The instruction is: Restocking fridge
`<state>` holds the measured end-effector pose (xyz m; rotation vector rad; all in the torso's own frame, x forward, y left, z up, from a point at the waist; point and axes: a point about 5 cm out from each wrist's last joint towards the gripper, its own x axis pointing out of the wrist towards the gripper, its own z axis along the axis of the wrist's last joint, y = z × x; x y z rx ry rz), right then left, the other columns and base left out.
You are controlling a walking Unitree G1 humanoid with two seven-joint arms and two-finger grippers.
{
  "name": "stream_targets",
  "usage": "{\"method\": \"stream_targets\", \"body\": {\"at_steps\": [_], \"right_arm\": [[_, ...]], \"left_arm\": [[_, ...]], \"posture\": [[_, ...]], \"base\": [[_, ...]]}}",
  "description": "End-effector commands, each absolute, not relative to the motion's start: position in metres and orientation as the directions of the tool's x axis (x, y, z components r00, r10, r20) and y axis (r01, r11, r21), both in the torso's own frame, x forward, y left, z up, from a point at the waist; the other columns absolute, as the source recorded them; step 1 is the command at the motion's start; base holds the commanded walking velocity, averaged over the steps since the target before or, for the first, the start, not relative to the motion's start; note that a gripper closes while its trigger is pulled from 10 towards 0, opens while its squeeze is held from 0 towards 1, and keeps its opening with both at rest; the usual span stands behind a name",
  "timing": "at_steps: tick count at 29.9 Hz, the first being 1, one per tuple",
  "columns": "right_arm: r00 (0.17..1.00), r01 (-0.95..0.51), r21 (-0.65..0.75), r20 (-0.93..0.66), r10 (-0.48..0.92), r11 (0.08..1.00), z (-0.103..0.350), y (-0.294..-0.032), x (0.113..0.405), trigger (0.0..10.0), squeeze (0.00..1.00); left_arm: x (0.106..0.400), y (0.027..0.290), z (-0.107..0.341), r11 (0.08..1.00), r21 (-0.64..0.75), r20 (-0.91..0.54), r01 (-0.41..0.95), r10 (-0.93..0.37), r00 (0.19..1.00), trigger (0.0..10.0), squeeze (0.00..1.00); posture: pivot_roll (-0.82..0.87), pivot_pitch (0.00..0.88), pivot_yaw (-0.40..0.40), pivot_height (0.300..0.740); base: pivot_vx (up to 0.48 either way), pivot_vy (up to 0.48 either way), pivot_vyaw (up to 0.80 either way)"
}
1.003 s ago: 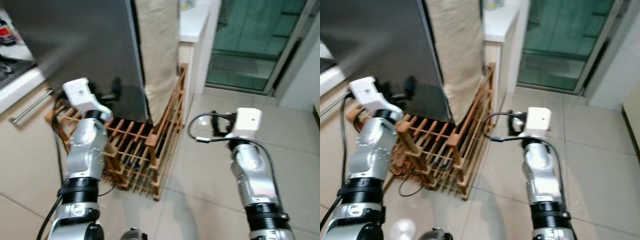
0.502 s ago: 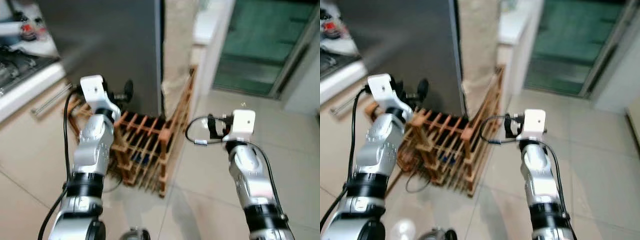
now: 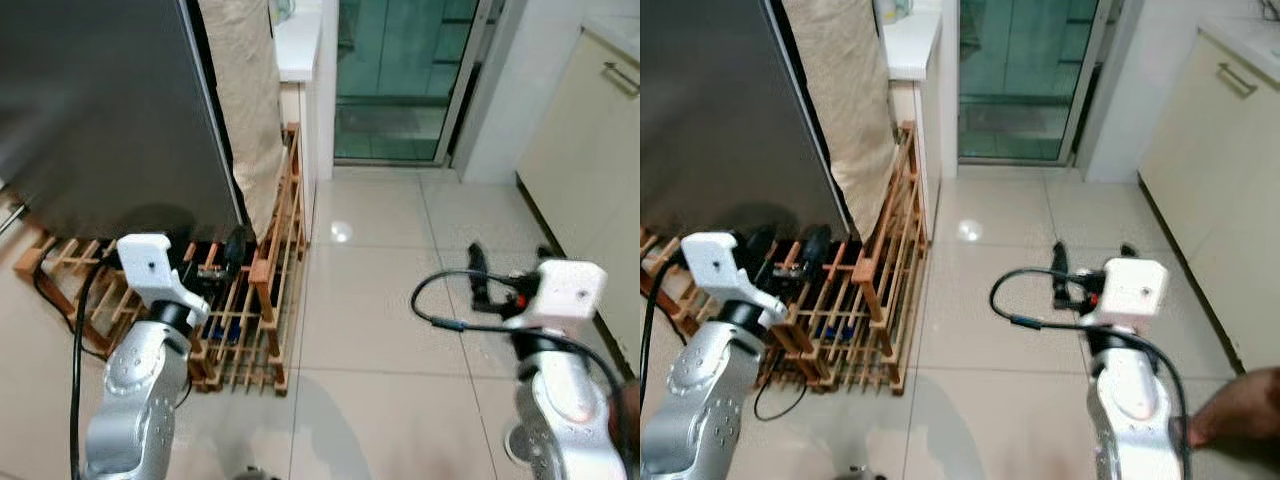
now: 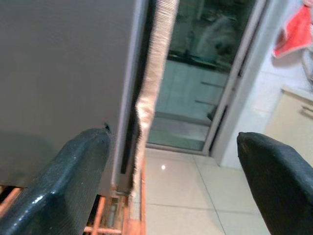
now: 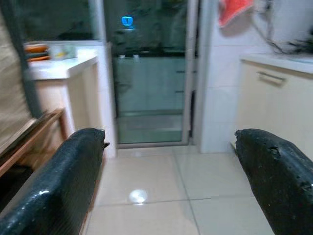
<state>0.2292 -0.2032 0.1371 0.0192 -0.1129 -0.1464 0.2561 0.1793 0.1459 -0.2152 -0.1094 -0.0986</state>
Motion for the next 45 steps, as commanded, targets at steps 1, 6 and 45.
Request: {"method": "stream_targets", "body": {"at_steps": [1,6,45], "right_arm": [[0.987,0.126,0.055,0.09,-0.131,0.99,0.136,-0.199,0.23,10.0,0.0],[0.994,0.086,0.027,0.07,-0.087,0.996,0.133,-0.195,0.235,10.0,0.0],[1.0,-0.006,0.014,0.006,0.006,1.0,0.125,-0.179,0.264,10.0,0.0]], "left_arm": [[0.261,0.18,0.154,0.97,-0.221,0.135,0.099,-0.07,0.988,10.0,0.0],[0.263,0.174,0.159,0.968,-0.217,0.139,0.123,-0.094,0.986,10.0,0.0],[0.335,0.17,0.194,0.982,-0.187,0.17,0.003,0.03,0.985,10.0,0.0]], "posture": [[-0.03,0.0,0.035,0.74],[-0.03,0.0,0.038,0.74],[-0.04,0.0,0.033,0.74]], "base": [[0.0,0.0,0.0],[0.29,-0.206,0.0],[0.205,0.0,0.0]]}}
